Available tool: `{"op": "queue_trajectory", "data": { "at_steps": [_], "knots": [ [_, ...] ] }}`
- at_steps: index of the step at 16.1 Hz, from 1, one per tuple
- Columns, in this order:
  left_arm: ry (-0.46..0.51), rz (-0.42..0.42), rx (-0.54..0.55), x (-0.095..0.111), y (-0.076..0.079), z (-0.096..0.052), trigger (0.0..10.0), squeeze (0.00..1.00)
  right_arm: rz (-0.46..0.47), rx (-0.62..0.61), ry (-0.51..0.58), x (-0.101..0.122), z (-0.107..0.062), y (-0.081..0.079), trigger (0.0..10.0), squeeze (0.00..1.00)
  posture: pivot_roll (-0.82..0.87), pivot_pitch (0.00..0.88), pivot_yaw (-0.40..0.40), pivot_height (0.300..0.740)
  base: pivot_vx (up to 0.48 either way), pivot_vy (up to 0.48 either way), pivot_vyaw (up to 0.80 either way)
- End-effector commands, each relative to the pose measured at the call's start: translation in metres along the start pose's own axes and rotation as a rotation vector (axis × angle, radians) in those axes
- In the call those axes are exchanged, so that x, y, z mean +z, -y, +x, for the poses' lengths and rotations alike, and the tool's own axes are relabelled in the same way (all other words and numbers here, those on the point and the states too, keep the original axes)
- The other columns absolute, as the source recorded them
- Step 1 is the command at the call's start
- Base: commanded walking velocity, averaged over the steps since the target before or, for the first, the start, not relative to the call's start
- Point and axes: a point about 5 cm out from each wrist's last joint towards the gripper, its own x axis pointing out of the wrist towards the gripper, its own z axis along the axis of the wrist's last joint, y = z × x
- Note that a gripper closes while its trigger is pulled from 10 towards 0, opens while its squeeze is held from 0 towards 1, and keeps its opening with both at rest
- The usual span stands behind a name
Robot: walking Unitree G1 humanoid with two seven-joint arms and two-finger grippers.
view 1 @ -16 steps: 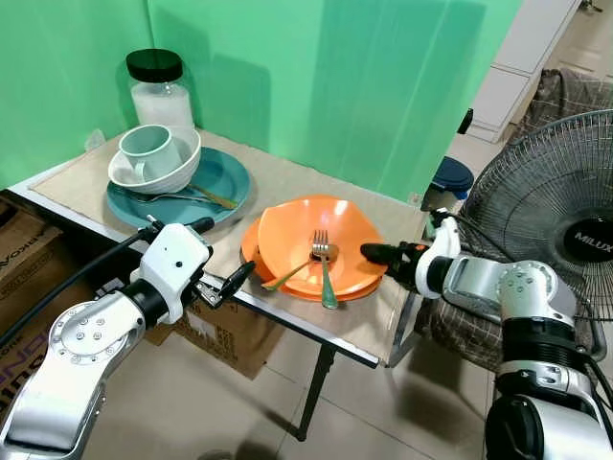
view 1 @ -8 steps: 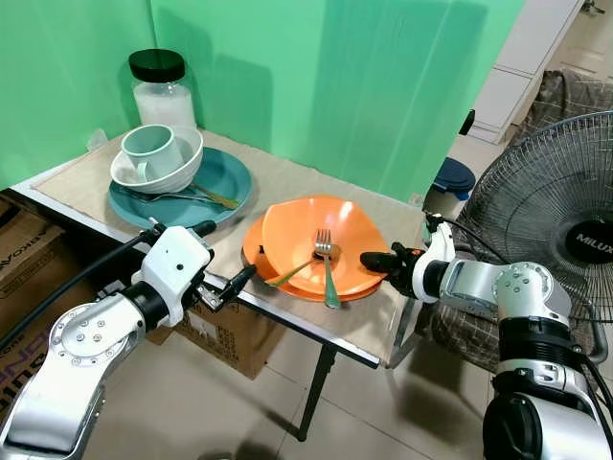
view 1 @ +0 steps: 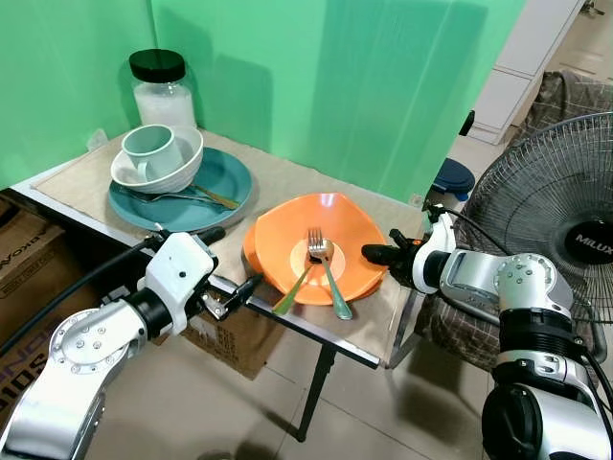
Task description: Setting the table
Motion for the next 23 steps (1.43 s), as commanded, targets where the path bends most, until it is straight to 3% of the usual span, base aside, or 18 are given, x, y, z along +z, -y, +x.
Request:
{"op": "queue_trajectory", "data": {
  "at_steps": [1, 7, 12, 17, 20, 23],
  "knots": [
    [0.014, 0.01, -0.007, 0.004, 0.003, -0.001, 10.0, 0.0, -0.007, -0.034, -0.011, 0.003, -0.002, 0.003, 0.0, 0.0, 0.13, 0.0, -0.126, 0.74, 0.0, 0.0, 0.0],
    [0.016, -0.005, -0.018, 0.004, 0.006, -0.003, 10.0, 0.0, 0.045, -0.018, -0.037, 0.003, 0.001, 0.003, 0.0, 0.0, 0.13, 0.0, -0.13, 0.74, 0.0, 0.0, 0.0],
    [0.031, -0.027, -0.04, 0.007, 0.011, -0.004, 10.0, 0.0, 0.177, 0.051, 0.061, 0.029, 0.008, -0.016, 0.0, 0.0, 0.13, 0.0, -0.132, 0.74, 0.0, 0.0, 0.0],
    [0.031, -0.041, -0.042, 0.008, 0.014, -0.003, 10.0, 0.0, 0.267, 0.024, 0.144, 0.043, 0.022, -0.025, 0.0, 0.0, 0.13, 0.0, -0.139, 0.74, 0.0, 0.0, 0.0],
    [0.002, -0.04, -0.025, 0.001, 0.013, -0.003, 10.0, 0.0, 0.296, -0.002, 0.199, 0.05, 0.025, -0.027, 0.0, 0.0, 0.13, 0.0, -0.145, 0.74, 0.0, 0.0, 0.0],
    [-0.063, 0.024, 0.0, -0.015, 0.002, 0.009, 10.0, 0.0, 0.304, 0.001, 0.286, 0.066, 0.017, -0.027, 0.0, 0.0, 0.13, 0.0, -0.145, 0.74, 0.0, 0.0, 0.0]
  ]
}}
